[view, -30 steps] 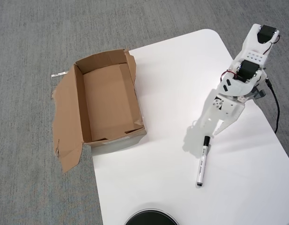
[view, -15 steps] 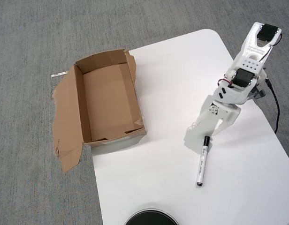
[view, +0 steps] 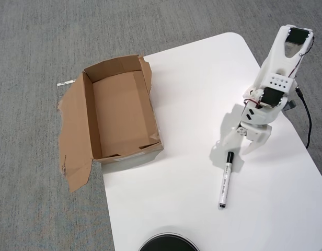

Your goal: Grasp a pen and put it in the box.

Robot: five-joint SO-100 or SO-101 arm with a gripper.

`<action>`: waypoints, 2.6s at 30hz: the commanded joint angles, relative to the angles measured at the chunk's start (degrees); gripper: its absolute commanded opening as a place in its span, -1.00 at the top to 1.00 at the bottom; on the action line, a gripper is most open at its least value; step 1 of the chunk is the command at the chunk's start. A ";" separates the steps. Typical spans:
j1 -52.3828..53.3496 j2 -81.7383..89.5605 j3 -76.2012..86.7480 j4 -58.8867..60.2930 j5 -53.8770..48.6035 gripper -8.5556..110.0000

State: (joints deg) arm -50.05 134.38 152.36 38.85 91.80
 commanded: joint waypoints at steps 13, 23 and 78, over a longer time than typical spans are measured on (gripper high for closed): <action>-0.31 -9.14 -1.27 -18.81 0.31 0.45; -2.42 -16.35 -1.27 -18.81 0.40 0.45; -1.71 -39.99 -17.36 -18.72 0.40 0.74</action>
State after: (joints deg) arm -51.90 94.48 135.40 19.95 91.80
